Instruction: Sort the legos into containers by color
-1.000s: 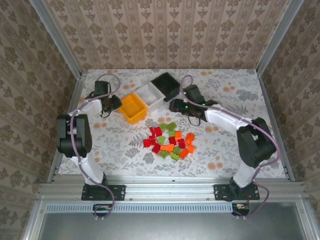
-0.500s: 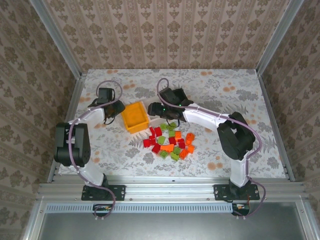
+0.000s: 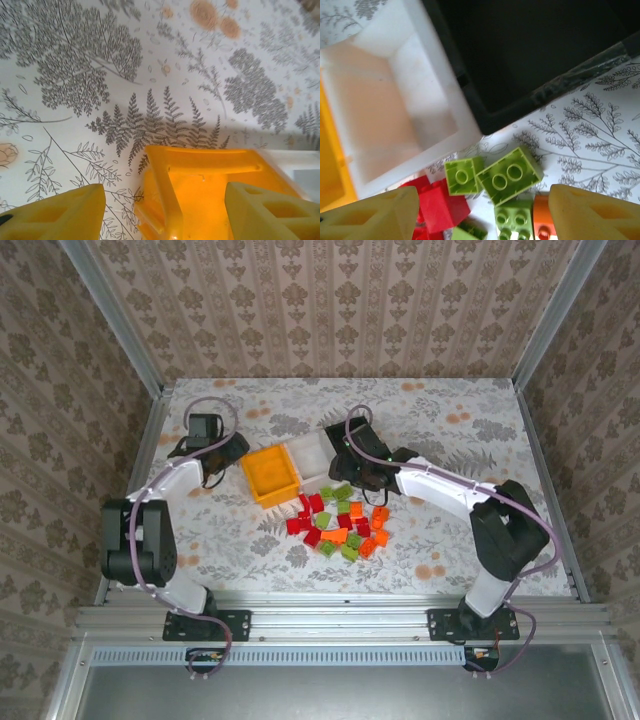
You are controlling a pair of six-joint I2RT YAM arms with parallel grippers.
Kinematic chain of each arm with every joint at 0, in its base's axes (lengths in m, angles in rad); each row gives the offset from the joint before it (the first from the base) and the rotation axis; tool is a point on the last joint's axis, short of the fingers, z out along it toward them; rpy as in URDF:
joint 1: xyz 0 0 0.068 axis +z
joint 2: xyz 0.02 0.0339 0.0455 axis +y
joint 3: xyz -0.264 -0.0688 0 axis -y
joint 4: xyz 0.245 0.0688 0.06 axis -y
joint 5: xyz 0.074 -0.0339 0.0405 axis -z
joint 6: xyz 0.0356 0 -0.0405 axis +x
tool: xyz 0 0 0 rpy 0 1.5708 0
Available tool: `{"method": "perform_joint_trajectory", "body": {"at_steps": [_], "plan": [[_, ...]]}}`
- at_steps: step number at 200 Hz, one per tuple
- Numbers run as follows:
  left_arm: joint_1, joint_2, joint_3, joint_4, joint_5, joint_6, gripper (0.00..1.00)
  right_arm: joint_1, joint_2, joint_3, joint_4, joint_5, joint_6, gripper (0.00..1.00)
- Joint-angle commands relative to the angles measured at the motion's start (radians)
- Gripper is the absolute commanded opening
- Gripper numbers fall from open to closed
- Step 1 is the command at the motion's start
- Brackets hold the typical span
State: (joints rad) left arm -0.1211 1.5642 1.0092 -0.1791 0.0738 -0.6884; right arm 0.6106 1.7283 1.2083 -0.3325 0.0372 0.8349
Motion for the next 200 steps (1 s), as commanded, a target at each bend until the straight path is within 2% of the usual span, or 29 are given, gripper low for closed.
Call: {"method": "perform_joint_trajectory", "body": {"at_steps": [1,34,69,92,126,148,170,200], "plan": [[0.009,-0.064,-0.008,-0.051,0.003,0.015,0.67,-0.005,0.092,0.056,0.068,-0.112,0.050,0.70],[0.018,-0.158,-0.056,-0.080,0.019,0.018,0.68,0.003,0.170,0.104,0.119,-0.152,0.091,0.68],[0.033,-0.233,-0.091,-0.094,0.049,0.018,0.69,0.003,0.230,0.139,0.156,-0.134,0.145,0.57],[0.038,-0.262,-0.094,-0.113,0.058,0.025,0.69,0.003,0.282,0.199,0.176,-0.141,0.191,0.54],[0.050,-0.289,-0.113,-0.126,0.068,0.033,0.69,0.009,0.293,0.234,0.196,-0.136,0.225,0.56],[0.057,-0.298,-0.132,-0.115,0.084,0.025,0.69,0.012,0.297,0.244,0.216,-0.150,0.261,0.64],[0.061,-0.304,-0.138,-0.108,0.106,0.021,0.69,0.034,0.293,0.221,0.271,-0.169,0.314,0.66],[0.063,-0.323,-0.146,-0.109,0.116,0.021,0.69,0.045,0.325,0.239,0.280,-0.133,0.401,0.66]]}}
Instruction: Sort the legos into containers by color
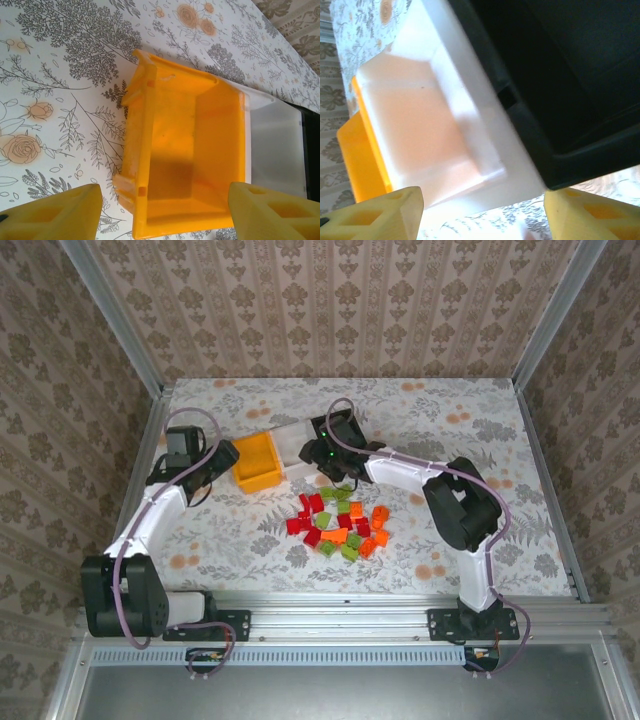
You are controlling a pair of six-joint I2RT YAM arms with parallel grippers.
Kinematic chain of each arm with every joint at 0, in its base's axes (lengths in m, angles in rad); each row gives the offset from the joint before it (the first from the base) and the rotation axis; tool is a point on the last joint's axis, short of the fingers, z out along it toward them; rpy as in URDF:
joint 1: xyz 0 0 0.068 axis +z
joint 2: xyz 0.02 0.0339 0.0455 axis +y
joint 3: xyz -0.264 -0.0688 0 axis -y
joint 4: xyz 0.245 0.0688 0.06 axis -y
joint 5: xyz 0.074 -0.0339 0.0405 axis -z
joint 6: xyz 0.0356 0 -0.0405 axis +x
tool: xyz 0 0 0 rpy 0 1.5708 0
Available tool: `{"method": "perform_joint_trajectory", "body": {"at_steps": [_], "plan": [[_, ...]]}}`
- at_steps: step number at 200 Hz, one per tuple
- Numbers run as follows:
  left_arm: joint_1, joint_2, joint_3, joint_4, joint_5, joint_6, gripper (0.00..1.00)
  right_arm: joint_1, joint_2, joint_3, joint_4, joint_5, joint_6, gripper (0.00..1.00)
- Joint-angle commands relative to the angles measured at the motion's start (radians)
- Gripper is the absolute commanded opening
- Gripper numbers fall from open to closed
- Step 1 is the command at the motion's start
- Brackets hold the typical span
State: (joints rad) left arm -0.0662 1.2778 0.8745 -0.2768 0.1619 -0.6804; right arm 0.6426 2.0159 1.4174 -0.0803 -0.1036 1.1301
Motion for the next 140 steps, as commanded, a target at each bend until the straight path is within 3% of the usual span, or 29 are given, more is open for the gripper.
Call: {"method": "perform_joint_trajectory", "body": {"at_steps": [1,64,140], "plan": [[0.008,-0.037,-0.011,-0.011,0.029,0.012,0.69,0.014,0.039,0.032,0.026,0.009,0.108,0.65],[0.026,-0.070,-0.026,-0.034,0.055,0.021,0.69,0.037,0.132,0.140,0.007,0.075,0.278,0.59],[0.046,-0.123,-0.039,-0.052,0.082,0.012,0.69,0.038,0.170,0.132,0.030,0.126,0.393,0.36]]}}
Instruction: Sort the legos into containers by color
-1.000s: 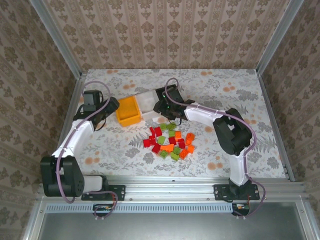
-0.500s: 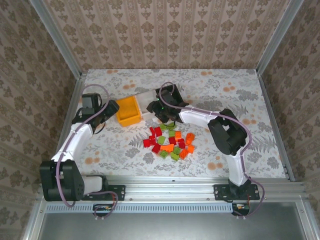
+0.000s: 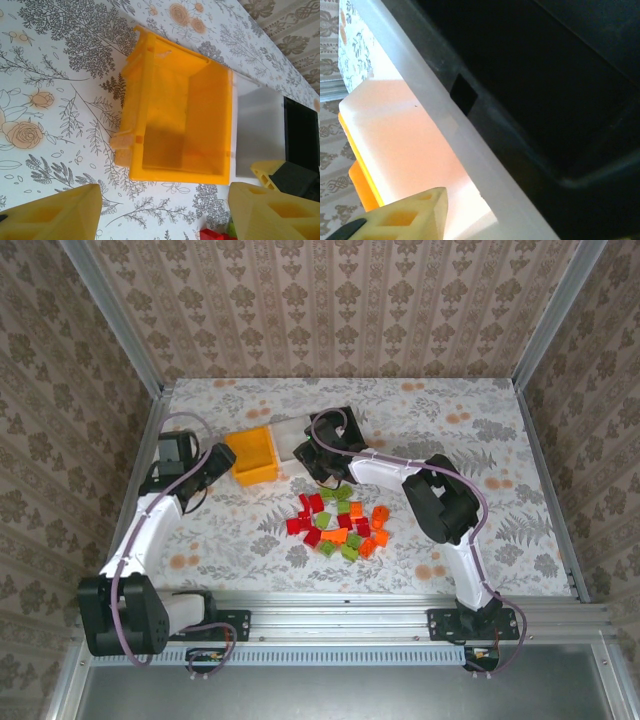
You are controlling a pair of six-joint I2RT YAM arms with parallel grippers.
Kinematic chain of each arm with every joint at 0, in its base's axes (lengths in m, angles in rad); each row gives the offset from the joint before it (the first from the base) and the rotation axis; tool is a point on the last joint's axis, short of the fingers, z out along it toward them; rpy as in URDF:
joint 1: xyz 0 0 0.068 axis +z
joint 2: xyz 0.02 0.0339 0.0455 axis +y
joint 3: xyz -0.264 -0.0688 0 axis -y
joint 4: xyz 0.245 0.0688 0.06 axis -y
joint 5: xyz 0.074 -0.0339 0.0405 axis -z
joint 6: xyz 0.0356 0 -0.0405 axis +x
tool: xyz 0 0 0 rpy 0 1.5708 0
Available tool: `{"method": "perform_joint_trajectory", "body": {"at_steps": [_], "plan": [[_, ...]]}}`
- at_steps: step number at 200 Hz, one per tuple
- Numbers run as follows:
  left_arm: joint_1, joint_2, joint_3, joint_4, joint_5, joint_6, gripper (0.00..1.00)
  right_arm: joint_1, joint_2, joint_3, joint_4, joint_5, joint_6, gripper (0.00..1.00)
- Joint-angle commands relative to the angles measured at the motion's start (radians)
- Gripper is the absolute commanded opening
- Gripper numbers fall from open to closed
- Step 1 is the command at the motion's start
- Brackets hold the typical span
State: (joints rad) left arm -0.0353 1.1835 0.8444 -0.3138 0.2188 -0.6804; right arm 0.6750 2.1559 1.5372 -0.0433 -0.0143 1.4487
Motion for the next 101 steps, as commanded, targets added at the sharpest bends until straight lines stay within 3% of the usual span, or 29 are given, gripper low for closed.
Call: {"method": "perform_joint_trajectory", "body": {"at_steps": [1,29,60,101], "plan": [[0.016,-0.029,-0.009,-0.015,0.025,0.012,0.69,0.006,0.030,0.013,-0.006,0.036,0.075,0.36],[0.024,-0.038,-0.007,-0.016,0.039,0.006,0.69,-0.002,0.032,0.034,-0.009,0.037,0.064,0.25],[0.029,-0.044,-0.004,-0.019,0.050,0.000,0.69,-0.011,0.033,0.077,-0.066,0.053,0.004,0.21],[0.035,-0.049,0.001,-0.029,0.056,0.001,0.69,-0.050,0.063,0.167,-0.156,0.031,-0.141,0.10]]}}
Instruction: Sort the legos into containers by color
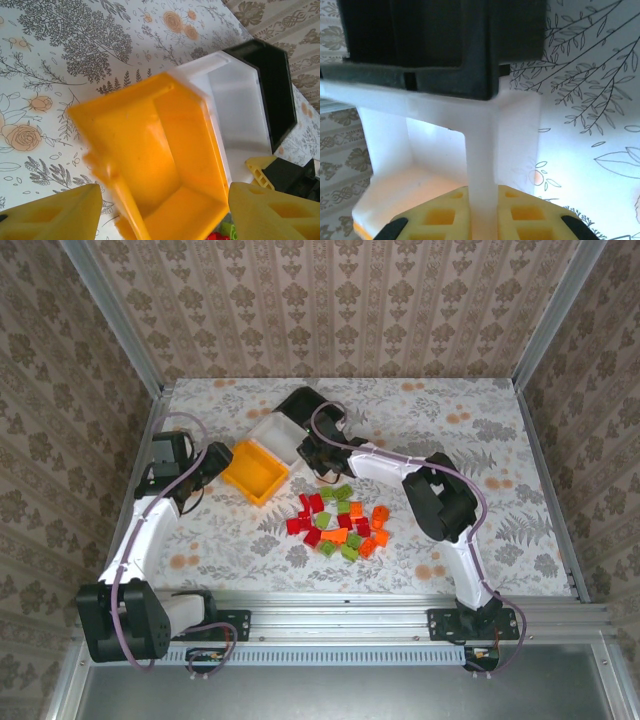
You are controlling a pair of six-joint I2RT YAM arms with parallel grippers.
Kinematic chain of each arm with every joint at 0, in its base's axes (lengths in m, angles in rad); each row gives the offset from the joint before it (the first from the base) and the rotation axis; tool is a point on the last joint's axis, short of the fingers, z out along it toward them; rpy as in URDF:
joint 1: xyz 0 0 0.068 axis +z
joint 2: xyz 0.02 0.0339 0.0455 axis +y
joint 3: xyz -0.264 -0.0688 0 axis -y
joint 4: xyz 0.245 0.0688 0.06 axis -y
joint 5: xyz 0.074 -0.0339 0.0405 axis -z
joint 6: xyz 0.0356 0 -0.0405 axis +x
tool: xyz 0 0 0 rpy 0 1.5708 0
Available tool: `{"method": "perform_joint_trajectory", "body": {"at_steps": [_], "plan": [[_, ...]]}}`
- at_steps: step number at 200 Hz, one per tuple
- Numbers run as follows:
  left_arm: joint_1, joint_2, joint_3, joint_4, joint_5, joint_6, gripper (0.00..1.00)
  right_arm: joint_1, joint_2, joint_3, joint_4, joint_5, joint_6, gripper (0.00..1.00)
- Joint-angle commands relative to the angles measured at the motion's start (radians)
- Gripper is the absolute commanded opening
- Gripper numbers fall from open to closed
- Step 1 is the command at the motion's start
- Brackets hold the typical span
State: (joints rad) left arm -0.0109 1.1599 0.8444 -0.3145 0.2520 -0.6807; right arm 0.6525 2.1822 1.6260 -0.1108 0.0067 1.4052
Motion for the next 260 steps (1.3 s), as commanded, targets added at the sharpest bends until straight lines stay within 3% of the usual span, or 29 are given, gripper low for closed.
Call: {"method": "perform_joint_trajectory", "body": {"at_steps": [1,35,90,156,190,224,260], "plan": [[0.011,-0.025,0.000,-0.029,0.023,0.001,0.69,-0.030,0.038,0.082,-0.090,0.009,-0.102,0.09],[0.013,-0.025,0.002,-0.028,0.023,-0.002,0.69,-0.087,0.109,0.265,-0.196,-0.075,-0.245,0.00],[0.017,-0.022,0.022,-0.040,0.024,0.002,0.69,-0.154,0.164,0.535,-0.374,-0.197,-0.509,0.00],[0.017,0.008,0.035,-0.037,0.041,0.003,0.71,-0.335,0.164,0.656,-0.665,-0.400,-0.892,0.00],[0.017,0.024,0.025,-0.019,0.047,-0.008,0.71,-0.419,0.190,0.688,-0.714,-0.479,-0.950,0.00],[0.017,0.037,0.026,-0.018,0.044,-0.006,0.71,-0.428,0.321,0.852,-0.811,-0.500,-0.994,0.00],[0.015,0.049,0.029,-0.019,0.044,0.001,0.71,-0.432,0.402,0.923,-0.797,-0.536,-0.992,0.00]]}}
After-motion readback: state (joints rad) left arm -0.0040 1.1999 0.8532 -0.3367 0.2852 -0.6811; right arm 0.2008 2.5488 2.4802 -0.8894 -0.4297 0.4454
